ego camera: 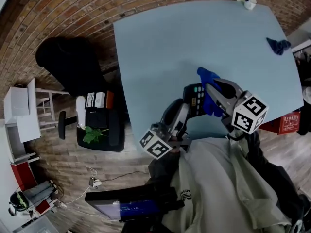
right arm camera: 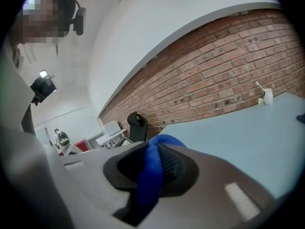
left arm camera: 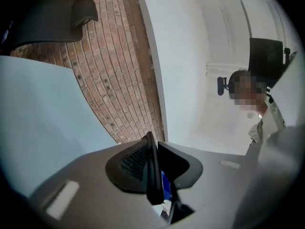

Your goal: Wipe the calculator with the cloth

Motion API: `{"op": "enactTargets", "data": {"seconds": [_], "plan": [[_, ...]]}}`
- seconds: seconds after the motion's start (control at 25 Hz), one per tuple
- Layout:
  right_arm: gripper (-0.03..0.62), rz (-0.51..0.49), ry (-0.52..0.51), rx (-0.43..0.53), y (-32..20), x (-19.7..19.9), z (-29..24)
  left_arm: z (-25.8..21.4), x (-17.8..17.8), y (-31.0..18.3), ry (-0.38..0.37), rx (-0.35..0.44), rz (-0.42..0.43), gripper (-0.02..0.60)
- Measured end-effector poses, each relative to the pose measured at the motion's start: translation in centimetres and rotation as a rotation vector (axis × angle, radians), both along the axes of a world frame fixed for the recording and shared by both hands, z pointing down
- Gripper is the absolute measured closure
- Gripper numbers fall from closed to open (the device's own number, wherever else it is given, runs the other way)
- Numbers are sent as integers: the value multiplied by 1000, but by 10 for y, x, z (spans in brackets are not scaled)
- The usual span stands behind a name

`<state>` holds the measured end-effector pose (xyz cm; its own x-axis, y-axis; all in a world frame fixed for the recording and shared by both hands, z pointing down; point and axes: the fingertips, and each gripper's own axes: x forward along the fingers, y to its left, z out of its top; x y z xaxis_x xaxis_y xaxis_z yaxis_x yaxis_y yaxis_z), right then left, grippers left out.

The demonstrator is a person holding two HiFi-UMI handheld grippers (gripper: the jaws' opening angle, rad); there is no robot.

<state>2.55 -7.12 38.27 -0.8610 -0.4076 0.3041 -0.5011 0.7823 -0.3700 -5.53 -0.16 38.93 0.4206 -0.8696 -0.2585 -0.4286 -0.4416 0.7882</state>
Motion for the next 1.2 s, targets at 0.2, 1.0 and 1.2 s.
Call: {"op": "enactTargets", "data": {"seconds": [0.2, 1.0, 1.2], "plan": [[534, -223, -11, 62, 50, -51, -8, 9, 3, -1, 44, -27, 16, 514], [533, -113, 13, -18, 12, -20, 6, -6, -7, 12, -142, 83, -22, 515], [533, 65, 142, -151, -11, 36, 65, -9, -26, 14, -56, 107, -63, 516]]}}
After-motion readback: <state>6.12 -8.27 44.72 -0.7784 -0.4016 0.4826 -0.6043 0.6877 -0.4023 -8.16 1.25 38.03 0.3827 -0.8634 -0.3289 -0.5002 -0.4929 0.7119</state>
